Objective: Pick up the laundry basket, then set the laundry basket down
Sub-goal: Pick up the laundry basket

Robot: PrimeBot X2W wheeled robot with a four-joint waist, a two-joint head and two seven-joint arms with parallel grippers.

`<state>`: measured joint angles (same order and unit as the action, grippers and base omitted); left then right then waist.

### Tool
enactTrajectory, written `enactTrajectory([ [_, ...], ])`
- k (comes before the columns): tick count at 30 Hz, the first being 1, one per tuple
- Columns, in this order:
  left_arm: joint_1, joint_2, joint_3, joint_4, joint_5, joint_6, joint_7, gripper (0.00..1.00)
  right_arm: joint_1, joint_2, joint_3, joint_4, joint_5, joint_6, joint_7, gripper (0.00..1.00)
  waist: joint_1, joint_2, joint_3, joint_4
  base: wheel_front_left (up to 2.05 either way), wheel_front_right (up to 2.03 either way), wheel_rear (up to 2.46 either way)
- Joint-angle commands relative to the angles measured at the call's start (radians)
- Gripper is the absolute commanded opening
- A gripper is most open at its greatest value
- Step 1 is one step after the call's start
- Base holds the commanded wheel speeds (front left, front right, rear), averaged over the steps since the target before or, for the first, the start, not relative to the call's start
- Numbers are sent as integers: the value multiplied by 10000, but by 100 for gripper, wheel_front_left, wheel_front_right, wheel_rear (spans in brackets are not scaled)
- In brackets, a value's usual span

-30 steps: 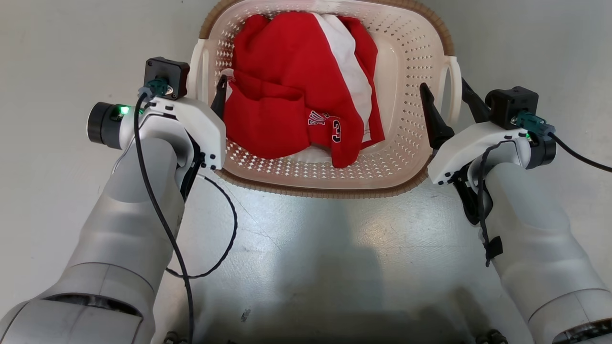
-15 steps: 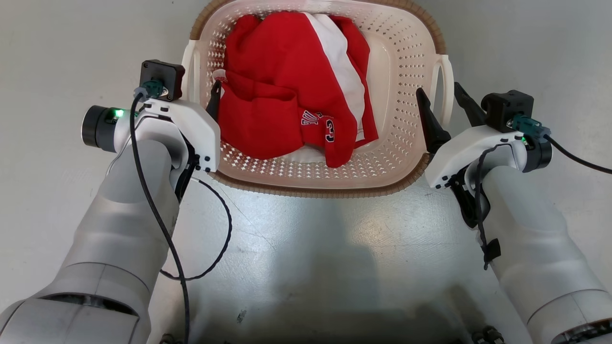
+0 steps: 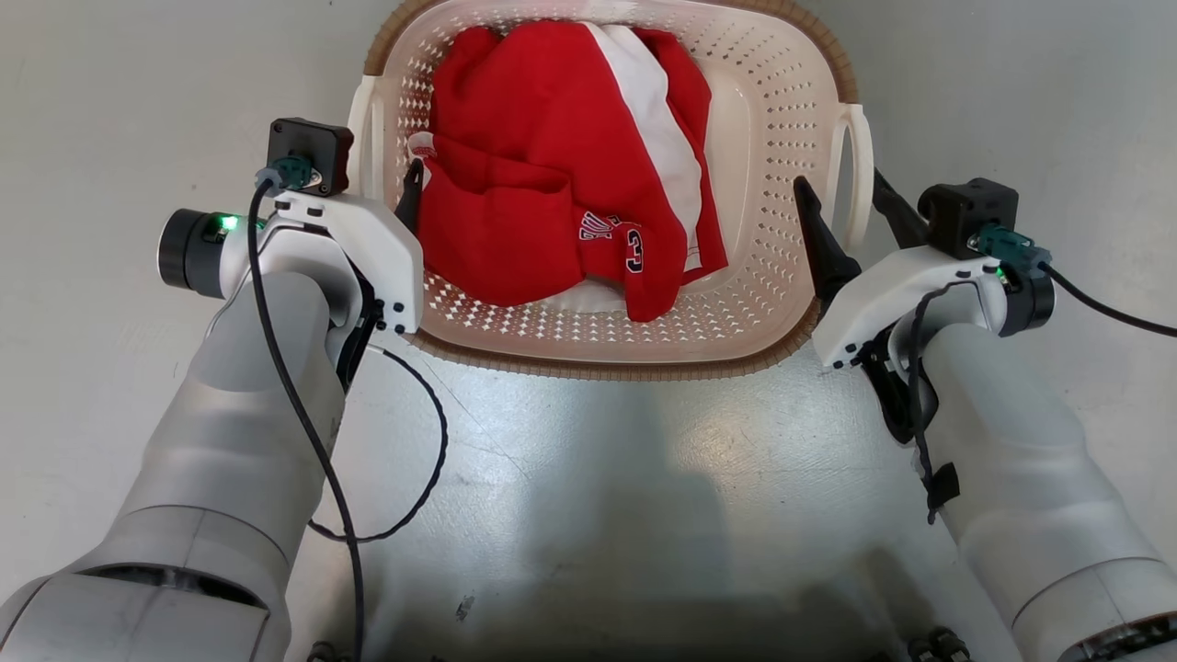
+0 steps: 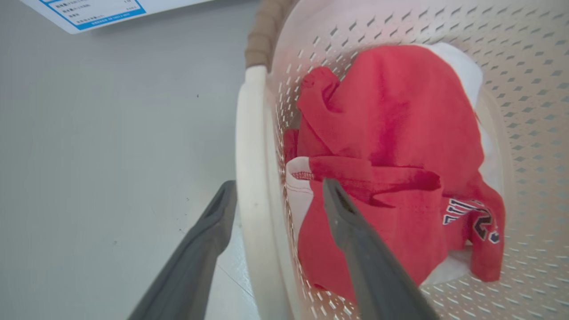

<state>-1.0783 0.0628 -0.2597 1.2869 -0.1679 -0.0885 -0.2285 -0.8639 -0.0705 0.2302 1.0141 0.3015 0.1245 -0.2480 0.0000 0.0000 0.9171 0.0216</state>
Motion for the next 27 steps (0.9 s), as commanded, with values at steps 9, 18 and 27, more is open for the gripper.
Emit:
enactTrajectory([
  [9,209,228,-5,-6,-255,-119,340,0,72,202,480,759,442,62,-138,0,0,0,-200,69,0,0,0],
  [18,698,144,1,16,-528,-147,559,0,16,202,988,1797,570,62,60,0,0,0,-960,153,0,0,0],
  [27,1625,27,-107,30,-807,-234,990,0,217,202,1627,2326,781,62,705,0,0,0,-2592,203,0,0,0],
])
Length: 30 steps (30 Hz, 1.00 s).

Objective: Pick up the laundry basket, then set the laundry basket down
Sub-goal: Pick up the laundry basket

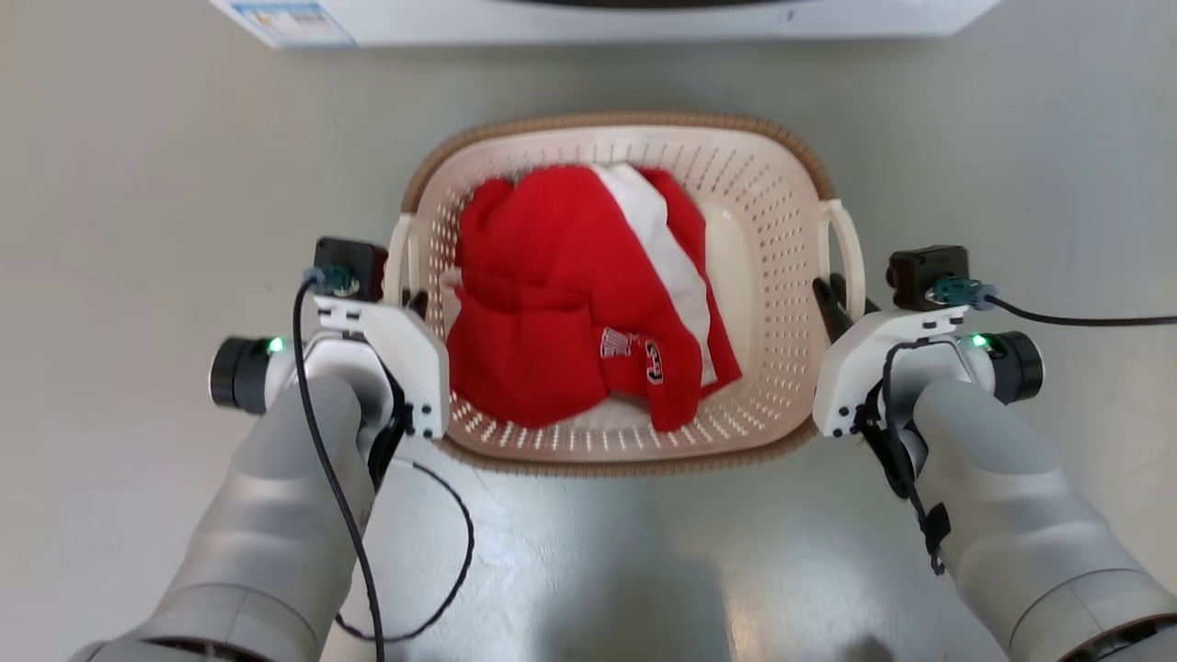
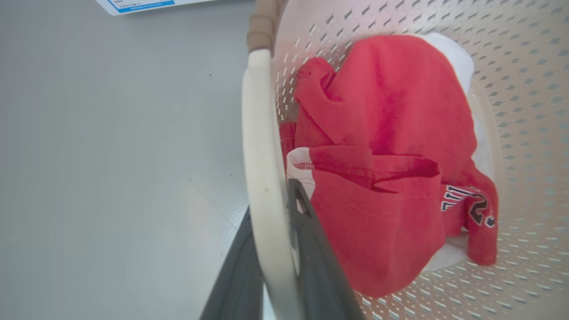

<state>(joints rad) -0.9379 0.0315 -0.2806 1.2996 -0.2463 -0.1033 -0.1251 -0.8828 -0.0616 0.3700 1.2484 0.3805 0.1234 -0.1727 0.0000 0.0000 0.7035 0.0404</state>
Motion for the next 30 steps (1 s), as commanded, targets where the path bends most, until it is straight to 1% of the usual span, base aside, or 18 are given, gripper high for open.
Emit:
enactTrajectory([
  [1,331,336,90,-95,-52,-96,27,0,453,114,329,4,30,73,86,0,0,0,-680,15,0,0,0],
  [8,1181,391,-76,-91,-201,-187,625,0,1005,114,1162,-101,438,73,959,0,0,0,-2344,-105,0,0,0],
  [14,1825,500,-307,-90,-286,-245,965,0,1856,114,2010,-583,1176,73,1687,0,0,0,-3718,-304,0,0,0],
  [20,2562,605,-755,-89,-394,-269,1303,0,2509,114,2815,-1022,1916,73,2390,0,0,0,-4882,-666,0,0,0],
  [26,3272,568,-1347,-340,-910,-272,1638,0,2875,114,3489,-1274,2521,73,2944,0,0,0,-5736,-852,0,0,0],
  [30,3583,821,-1868,-719,-1388,-273,1964,0,2969,114,3844,-1343,2955,73,3193,0,0,0,-6137,-887,0,0,0],
])
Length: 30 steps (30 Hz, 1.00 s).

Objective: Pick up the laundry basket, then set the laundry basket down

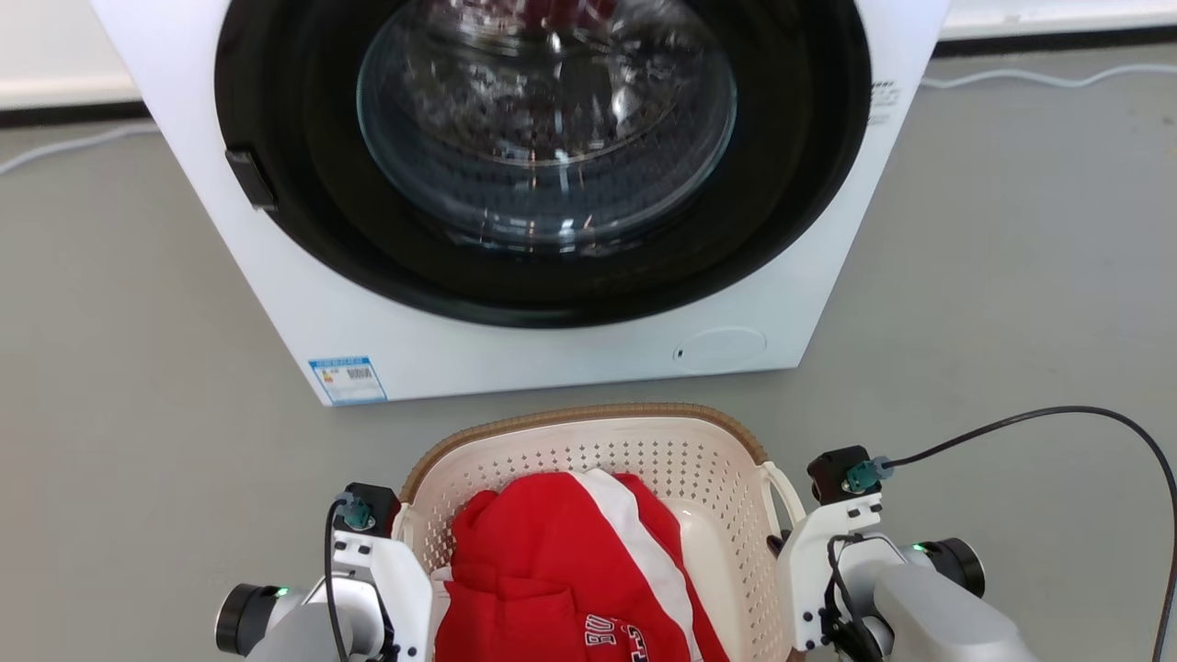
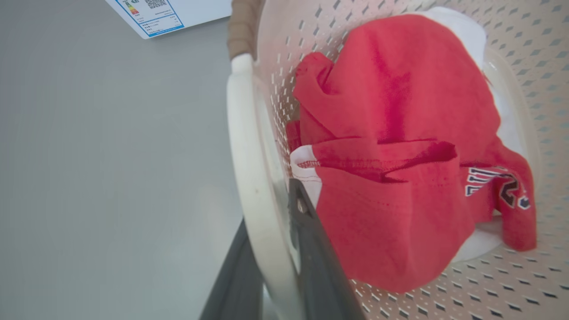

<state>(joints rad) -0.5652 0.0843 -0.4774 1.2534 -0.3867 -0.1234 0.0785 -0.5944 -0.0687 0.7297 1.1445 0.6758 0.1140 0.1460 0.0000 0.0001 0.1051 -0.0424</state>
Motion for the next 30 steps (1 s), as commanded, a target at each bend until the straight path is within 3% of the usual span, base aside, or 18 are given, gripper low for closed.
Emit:
enactTrajectory([
  [1,-114,335,7,-333,-81,-71,-17,0,85,185,293,-289,66,167,1,0,0,-1,-230,-49,0,0,0],
  [15,355,786,-1282,-1203,-1321,-72,797,0,220,185,888,-181,849,167,289,0,0,-1,-982,169,0,0,0],
  [30,280,1097,-2158,-1483,-2246,-72,778,0,222,185,1486,-186,1573,167,454,0,0,-1,-1163,71,0,0,0],
])
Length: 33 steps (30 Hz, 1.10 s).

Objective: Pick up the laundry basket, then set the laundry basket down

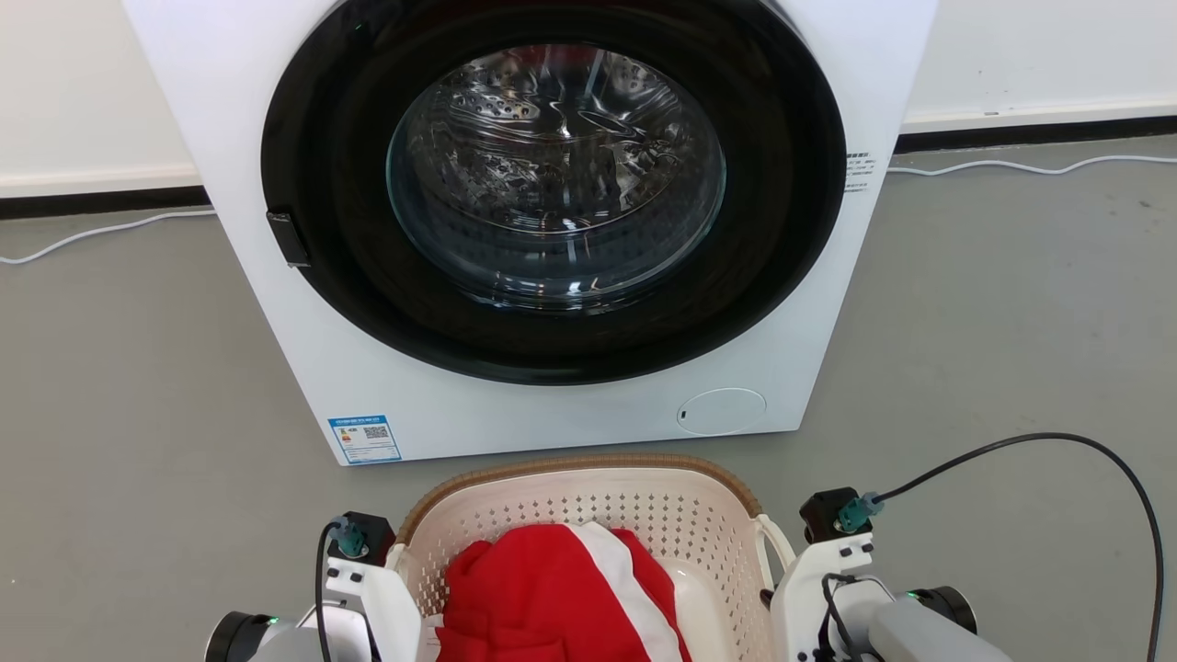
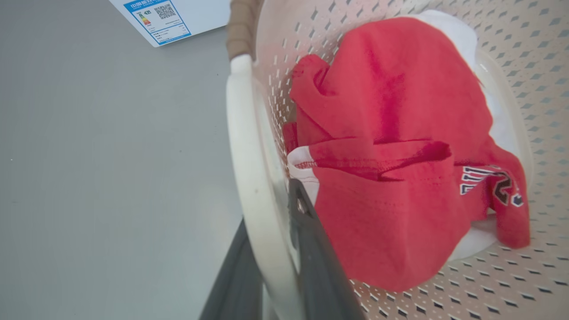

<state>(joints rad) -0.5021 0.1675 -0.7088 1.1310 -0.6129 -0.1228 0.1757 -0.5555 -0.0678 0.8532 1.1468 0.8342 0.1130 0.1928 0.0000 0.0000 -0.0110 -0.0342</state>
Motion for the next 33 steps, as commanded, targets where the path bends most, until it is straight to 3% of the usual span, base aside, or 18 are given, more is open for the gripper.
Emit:
enactTrajectory([
  [1,-348,260,120,-239,-29,-78,-219,0,-175,176,284,-189,18,177,-20,0,1,0,-10,-24,0,0,0],
  [33,-506,262,-873,183,-1119,-78,-530,0,-385,176,1032,184,837,177,-210,0,1,0,-52,-63,0,0,0],
])
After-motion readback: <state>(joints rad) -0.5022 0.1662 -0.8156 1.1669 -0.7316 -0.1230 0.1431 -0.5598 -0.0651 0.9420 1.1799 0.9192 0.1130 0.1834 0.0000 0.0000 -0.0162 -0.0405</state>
